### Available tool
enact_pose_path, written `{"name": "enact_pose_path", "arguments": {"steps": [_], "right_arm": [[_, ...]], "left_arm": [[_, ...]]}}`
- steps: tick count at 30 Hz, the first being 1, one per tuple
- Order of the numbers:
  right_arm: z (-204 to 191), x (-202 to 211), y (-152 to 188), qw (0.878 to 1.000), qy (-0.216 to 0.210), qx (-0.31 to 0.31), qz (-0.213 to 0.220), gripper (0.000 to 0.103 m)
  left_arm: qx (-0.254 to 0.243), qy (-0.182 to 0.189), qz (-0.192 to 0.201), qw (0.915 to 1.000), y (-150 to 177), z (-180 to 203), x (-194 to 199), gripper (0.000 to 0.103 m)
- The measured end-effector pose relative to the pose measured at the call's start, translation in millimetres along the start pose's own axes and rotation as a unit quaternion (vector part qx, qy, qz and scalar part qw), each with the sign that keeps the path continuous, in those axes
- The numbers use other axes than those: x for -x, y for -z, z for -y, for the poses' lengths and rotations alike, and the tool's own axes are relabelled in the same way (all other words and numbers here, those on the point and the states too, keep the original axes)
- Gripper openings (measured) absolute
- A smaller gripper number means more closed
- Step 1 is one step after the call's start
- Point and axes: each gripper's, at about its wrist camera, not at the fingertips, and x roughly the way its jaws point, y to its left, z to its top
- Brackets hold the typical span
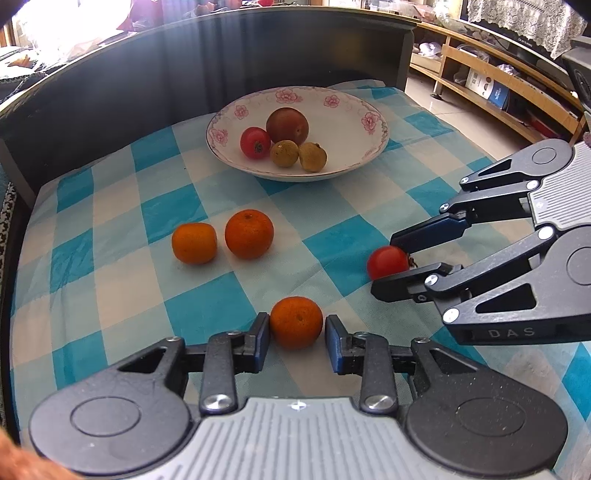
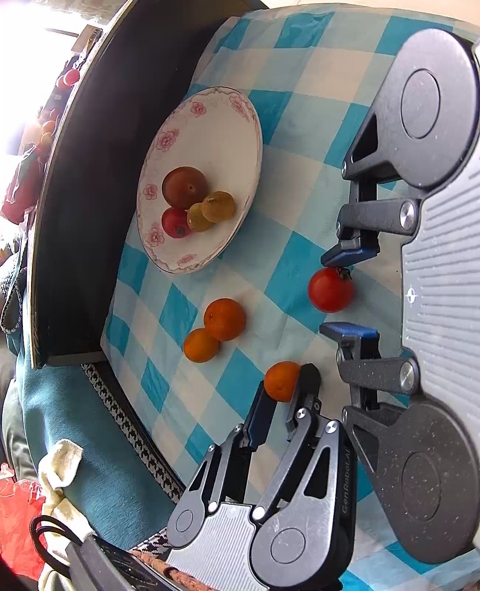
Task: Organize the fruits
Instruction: 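Carry the tomato and tangerine over the white flowered bowl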
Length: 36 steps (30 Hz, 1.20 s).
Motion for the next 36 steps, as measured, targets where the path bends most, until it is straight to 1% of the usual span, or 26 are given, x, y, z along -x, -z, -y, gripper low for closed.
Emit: {"name": "enact_pose_path", "arguments": {"steps": [6,8,10,12,15,19,21,23,25,27,30,36], "right_arm": [[-2,-7,0,1.000,-0.004,0.006,-0.009,0.029],[-4,-9,-1,1.000,-0.001,0.011,-0.017,0.026],[-4,-9,-1,1.000,0.000,0.010,-0.018,0.025],[-4,-9,-1,1.000,0.000,0.009,-0.020,0.023],[-4,-9,-1,1.000,0.000,0.004,-0.022,0.022],[-2,-7,0,1.000,-0.001,-0.004,-0.023,0.022],[-1,-6,0,1.000,-0.003,-0.009,-0.024,0.021],[1,-4,0,1.000,-0.008,-0.017,-0.023,0.021],[0,-1,-1,1.000,-0.010,-0.021,-0.020,0.021],[0,2,-3,0.999,-0.013,-0.025,-0.014,0.021],[2,7,-6,0.999,-0.016,-0.031,-0.006,0.022],[9,16,-13,0.999,-0.002,-0.039,0.012,0.021]], "left_arm": [[-0.006,-0.002,0.001,1.0000,1,1,0,0.043],[-0.005,-0.002,0.001,1.0000,1,1,0,0.043],[-0.006,-0.002,0.001,1.0000,1,2,0,0.043],[-0.005,-0.004,0.000,1.0000,1,2,0,0.041],[-0.008,-0.009,0.001,0.9999,0,3,1,0.039],[-0.004,-0.010,0.001,0.9999,-2,3,0,0.039],[0.008,-0.003,0.002,1.0000,-4,1,1,0.039],[0.015,0.001,0.007,0.9999,-8,0,3,0.039],[0.013,-0.002,0.017,0.9998,-13,2,7,0.038],[0.022,0.005,0.025,0.9994,-18,2,10,0.038],[0.021,0.000,0.038,0.9991,-26,3,14,0.038],[0.027,-0.008,0.059,0.9979,-44,3,17,0.038]]}}
